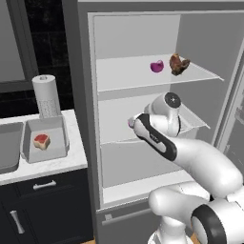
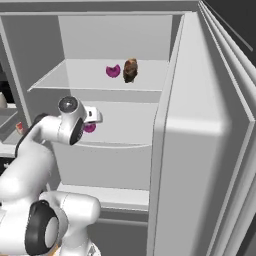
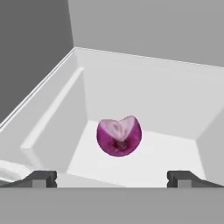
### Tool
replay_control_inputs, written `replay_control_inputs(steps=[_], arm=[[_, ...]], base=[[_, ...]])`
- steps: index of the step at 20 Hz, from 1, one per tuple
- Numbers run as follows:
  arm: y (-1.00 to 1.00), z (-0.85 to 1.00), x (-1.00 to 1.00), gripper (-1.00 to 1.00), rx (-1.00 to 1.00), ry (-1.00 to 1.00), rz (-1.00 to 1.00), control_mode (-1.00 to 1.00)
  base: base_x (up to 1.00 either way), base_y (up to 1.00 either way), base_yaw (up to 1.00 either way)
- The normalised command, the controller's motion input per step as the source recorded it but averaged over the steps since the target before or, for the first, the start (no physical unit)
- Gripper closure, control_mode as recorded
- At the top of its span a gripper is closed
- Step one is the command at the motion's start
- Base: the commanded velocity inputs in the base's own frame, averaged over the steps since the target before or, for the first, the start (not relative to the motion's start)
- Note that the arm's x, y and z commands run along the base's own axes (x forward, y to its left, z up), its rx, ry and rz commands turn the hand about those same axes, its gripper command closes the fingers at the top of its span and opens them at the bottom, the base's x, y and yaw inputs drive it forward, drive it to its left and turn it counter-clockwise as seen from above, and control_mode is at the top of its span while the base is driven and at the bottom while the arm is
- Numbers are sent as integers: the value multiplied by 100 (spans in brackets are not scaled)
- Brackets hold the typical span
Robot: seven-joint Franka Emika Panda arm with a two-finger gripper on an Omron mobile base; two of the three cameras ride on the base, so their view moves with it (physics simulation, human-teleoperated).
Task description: Place one onion and one steak in each tupperware on the nearby counter, to pack two identical lunches.
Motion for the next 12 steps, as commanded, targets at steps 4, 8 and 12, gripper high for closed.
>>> replay_control_inputs(steps=[4,8,12], arm=[[0,-26,35,-100,0,0,0,-100],[0,-39,15,-100,0,1,0,-100],[0,-10,13,-100,0,6,0,-100]], base=[[0,0,0],[0,0,0],[0,0,0]])
